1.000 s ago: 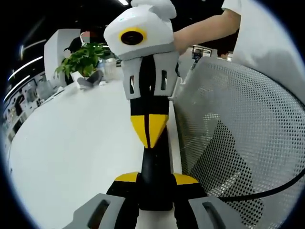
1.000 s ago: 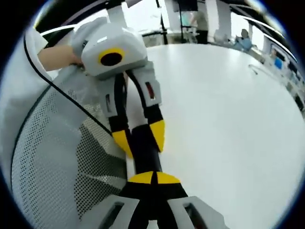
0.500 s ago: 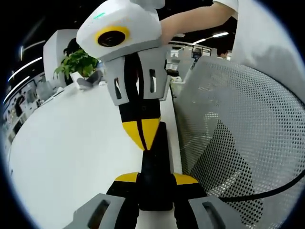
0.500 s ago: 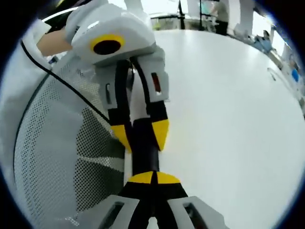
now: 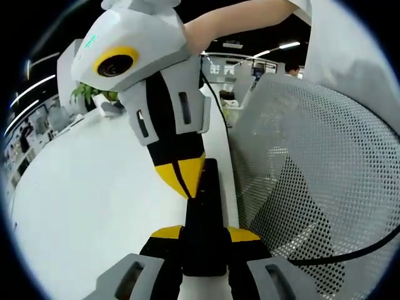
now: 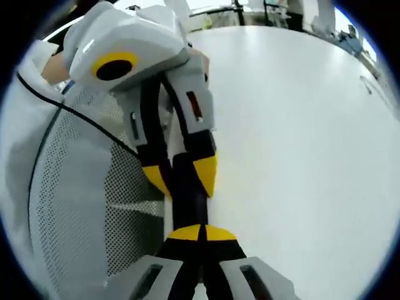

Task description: Press the specified remote control buttons in sequence, fully releasing each button before pressing the next.

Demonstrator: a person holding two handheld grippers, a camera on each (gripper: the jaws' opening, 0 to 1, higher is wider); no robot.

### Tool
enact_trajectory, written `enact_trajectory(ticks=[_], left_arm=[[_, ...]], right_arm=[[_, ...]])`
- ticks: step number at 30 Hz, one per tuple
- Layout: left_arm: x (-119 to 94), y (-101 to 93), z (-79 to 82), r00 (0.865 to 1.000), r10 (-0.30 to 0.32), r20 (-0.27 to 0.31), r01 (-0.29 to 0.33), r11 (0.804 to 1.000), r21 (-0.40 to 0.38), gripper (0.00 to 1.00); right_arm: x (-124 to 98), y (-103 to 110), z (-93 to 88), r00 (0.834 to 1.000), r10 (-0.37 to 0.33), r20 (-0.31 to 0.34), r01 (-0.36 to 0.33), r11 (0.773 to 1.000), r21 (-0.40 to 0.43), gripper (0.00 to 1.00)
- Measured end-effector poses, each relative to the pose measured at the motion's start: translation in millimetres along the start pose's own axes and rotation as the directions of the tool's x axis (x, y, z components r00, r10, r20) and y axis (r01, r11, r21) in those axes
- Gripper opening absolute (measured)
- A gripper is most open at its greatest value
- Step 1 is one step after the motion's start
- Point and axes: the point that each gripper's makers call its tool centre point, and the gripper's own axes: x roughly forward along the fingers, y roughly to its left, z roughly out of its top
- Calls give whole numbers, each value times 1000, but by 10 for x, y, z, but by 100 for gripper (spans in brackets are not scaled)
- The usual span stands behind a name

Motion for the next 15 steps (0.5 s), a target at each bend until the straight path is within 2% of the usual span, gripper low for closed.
enact_trajectory(ticks=[2,6,8,10,13,15], left_arm=[[-1,0,1,1000,0,-2,0,1000,1,25],[0,0,0,1000,0,-1,0,1000,-1,25],[-1,1,-1,1000,0,-1,0,1000,-2,25],[0,1,-1,1000,0,-1,0,1000,-3,25],[2,2,2,1000,0,-1,0,1000,-2,25],[1,1,6,1000,-2,0,2,1000,-2,25]], right_arm=[[0,2,-1,1000,-14,13,14,1000,-11,0],[-5,-6,7,996,-65,63,63,998,26,0],[-12,0,7,990,-99,99,97,995,16,0],[-17,-9,15,981,-144,131,137,989,58,0],[-31,15,13,970,-189,150,184,982,51,0],[-31,103,47,967,-182,179,175,983,58,0]])
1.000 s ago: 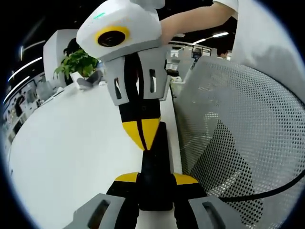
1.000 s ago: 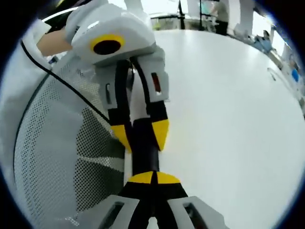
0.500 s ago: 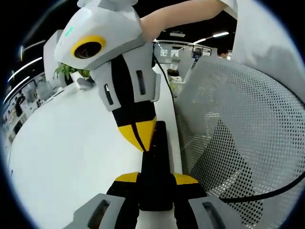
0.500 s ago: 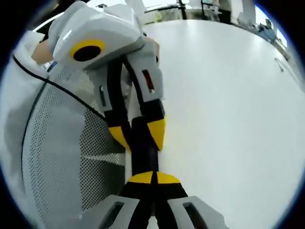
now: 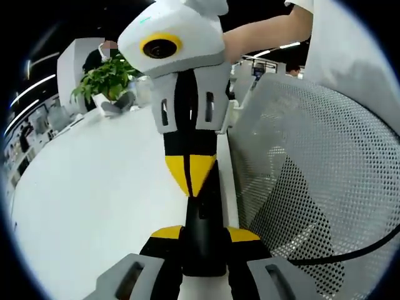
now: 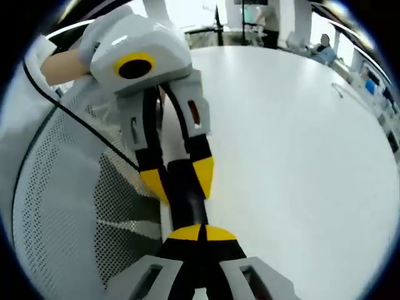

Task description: Press the specified remote control buttons in sequence, fully releasing each button before pressing the next.

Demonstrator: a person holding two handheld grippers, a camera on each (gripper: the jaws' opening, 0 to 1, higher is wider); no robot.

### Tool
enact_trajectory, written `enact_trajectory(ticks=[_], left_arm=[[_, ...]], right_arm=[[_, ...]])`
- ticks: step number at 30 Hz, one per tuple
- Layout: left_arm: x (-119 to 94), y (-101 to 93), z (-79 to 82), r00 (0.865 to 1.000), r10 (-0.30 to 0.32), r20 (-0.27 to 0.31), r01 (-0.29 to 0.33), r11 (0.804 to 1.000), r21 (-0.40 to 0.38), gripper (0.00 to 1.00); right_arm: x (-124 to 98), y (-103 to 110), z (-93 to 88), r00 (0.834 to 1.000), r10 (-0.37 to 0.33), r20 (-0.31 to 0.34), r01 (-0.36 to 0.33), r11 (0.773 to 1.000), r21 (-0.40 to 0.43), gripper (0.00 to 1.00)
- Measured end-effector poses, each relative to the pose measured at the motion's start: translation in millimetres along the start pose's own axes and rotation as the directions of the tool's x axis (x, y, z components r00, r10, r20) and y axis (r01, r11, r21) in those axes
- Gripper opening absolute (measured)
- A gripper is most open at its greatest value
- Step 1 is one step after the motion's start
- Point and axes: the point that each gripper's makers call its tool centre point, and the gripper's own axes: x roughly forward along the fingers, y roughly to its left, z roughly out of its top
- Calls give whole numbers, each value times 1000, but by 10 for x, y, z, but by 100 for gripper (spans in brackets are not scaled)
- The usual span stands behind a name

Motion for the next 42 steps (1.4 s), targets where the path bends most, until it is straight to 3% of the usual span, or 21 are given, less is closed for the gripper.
enact_trajectory(ticks=[3,6,16,22,24,28,32,42], left_arm=[[1,-2,3,1000,-1,0,1,1000,1,25],[0,-3,1,1000,0,0,0,1000,0,25],[-2,-2,-5,1000,0,0,0,1000,2,25],[-2,-1,-3,1000,-1,-2,1,1000,3,25],[-3,-2,0,1000,-1,-2,1,1000,4,25],[-1,1,-4,1000,-1,-3,1,1000,5,25],[0,-2,-1,1000,4,-9,-4,1000,5,25],[1,7,-7,999,39,-15,-39,999,-16,25]], right_arm=[[0,96,105,998,1,60,-2,1000,27,0],[49,50,58,998,-56,16,56,998,-30,0],[82,60,78,996,-90,-10,88,990,-110,0],[87,54,75,992,-124,-28,120,987,-107,0],[79,45,73,991,-136,-17,133,986,-99,0],[67,29,81,987,-151,51,150,989,9,0],[65,38,74,979,-187,79,185,982,31,0],[70,40,89,967,-223,121,228,973,-28,0]])
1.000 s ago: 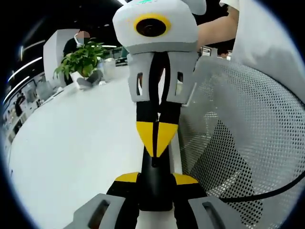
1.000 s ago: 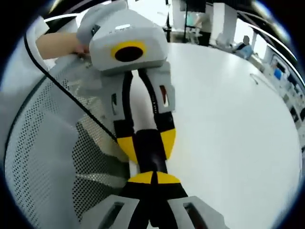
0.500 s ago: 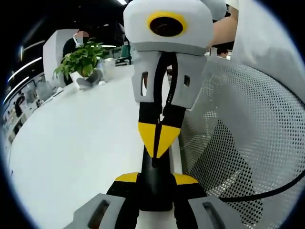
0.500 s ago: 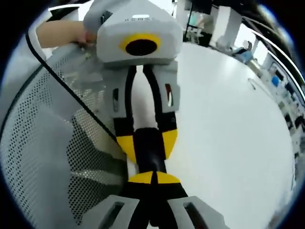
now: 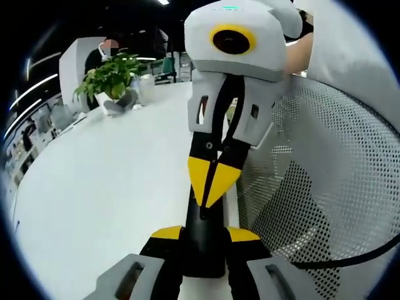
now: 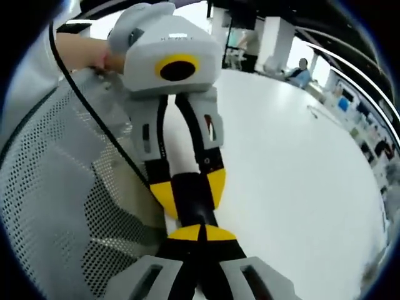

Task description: Press the specified remote control buttons in sequence, fully releasing each button before pressing the next.

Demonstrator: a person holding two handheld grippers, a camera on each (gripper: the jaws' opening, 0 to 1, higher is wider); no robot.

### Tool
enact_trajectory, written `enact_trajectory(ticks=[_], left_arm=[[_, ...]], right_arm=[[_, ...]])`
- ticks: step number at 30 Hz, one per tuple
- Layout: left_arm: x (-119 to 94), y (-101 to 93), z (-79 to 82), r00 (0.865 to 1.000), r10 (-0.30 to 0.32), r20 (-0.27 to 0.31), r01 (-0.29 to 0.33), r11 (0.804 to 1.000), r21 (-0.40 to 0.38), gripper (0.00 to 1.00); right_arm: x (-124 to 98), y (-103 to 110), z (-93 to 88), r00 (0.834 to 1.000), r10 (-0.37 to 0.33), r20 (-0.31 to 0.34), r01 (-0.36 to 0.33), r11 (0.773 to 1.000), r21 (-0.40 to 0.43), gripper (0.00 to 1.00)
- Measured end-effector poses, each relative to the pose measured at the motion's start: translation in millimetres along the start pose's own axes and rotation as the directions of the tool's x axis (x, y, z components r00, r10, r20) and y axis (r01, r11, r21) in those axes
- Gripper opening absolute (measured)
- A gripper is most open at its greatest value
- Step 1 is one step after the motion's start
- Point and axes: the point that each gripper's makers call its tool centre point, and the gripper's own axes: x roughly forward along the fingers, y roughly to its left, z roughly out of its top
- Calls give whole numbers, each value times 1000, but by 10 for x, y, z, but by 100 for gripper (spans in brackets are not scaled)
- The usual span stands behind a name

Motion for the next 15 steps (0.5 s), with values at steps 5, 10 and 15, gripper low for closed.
enact_trajectory(ticks=[5,10,15], left_arm=[[-8,4,-4,1000,14,-3,-14,1000,-9,25],[-8,9,-5,1000,12,-1,-12,1000,-9,25],[-5,9,-5,1000,9,0,-9,1000,-9,25]], right_arm=[[34,-2,39,1000,5,-29,-7,997,-72,0],[46,-11,51,998,20,-59,-27,993,-114,0],[56,-19,48,990,75,-118,-88,989,-117,0]])
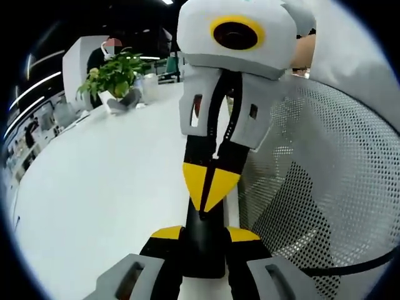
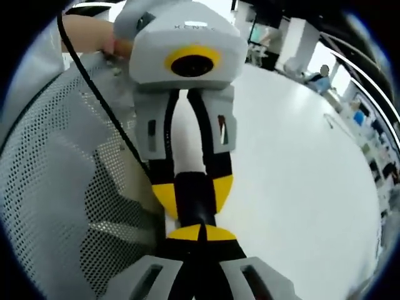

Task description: Press the specified remote control buttons in sequence, fully releasing each button before pressing the next.

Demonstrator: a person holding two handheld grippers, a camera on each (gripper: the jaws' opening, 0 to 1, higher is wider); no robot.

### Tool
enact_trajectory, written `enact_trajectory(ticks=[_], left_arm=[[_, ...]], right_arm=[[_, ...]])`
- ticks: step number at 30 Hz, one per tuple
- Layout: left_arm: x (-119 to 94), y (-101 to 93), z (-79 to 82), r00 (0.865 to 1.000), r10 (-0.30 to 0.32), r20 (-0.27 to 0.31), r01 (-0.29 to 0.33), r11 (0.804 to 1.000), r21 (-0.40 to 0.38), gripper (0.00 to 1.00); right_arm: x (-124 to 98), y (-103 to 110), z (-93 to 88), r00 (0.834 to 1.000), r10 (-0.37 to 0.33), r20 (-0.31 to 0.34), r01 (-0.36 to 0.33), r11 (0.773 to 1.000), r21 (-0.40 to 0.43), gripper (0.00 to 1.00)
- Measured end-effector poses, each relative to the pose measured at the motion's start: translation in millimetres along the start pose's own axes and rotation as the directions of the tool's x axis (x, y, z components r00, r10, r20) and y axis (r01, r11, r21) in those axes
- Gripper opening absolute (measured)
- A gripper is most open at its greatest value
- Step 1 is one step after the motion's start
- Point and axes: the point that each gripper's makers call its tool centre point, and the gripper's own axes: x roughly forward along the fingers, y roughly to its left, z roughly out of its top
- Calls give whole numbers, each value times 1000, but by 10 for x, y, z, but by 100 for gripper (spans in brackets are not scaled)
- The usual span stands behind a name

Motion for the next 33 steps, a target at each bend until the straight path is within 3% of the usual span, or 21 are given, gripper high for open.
enact_trajectory(ticks=[5,10,14,20,26,29,33], left_arm=[[-3,-5,6,1000,-2,3,2,1000,0,25],[-4,-7,5,1000,-6,6,6,1000,-4,25],[-3,-13,3,1000,-6,4,6,1000,-3,25],[-1,-17,3,1000,-14,8,14,1000,3,25],[-1,-20,1,1000,-18,8,17,1000,11,25],[-3,-18,0,1000,-22,10,22,1000,12,25],[-3,-19,-1,1000,-23,10,23,1000,11,25]], right_arm=[[14,8,5,997,11,-73,-12,1000,-9,0],[14,11,-7,995,5,-97,-3,1000,22,0],[27,17,-7,991,7,-132,-8,1000,-10,0],[22,0,-17,990,36,-135,-23,995,101,0],[37,-7,-10,982,71,-177,-53,993,109,0],[29,-2,-18,984,70,-166,-47,989,140,0],[16,7,-18,995,22,-96,-9,991,133,0]])
